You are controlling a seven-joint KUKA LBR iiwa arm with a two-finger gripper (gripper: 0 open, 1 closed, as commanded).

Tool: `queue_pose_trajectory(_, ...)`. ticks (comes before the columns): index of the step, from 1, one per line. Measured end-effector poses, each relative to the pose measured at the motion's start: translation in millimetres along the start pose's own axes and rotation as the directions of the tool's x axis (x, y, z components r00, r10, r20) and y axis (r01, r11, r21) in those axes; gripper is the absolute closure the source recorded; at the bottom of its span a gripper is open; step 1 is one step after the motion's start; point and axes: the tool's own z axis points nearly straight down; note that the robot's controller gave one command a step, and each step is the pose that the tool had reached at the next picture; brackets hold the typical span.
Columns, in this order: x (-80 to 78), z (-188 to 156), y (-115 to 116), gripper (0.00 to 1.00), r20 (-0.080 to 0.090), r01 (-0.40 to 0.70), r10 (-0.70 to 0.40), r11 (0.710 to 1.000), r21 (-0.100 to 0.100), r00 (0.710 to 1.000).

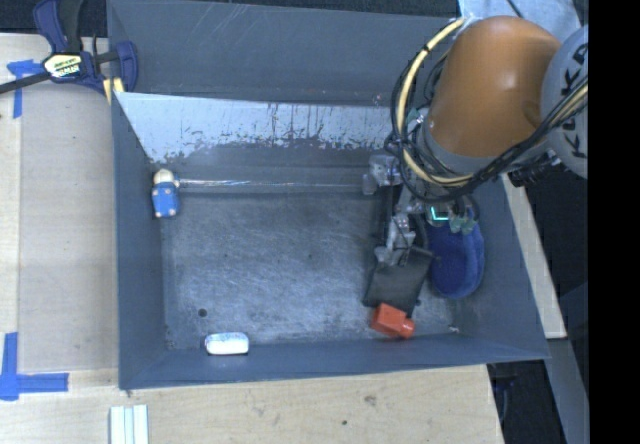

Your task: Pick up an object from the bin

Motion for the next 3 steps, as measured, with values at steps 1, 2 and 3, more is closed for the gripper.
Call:
queue_pose_trajectory(1, -20.8, -16, 11, 0.00, 0.010, 0.109, -0.109, 0.994, 0.000, 0.994)
queue_pose_trajectory(2, -11.8, 62, -62, 0.00, -0.002, 0.153, -0.153, 0.988, 0.002, 0.988)
queue_pose_trajectory(3, -15.3, 135, -101, 0.00, 0.022, 0.253, -0.253, 0.967, 0.002, 0.967)
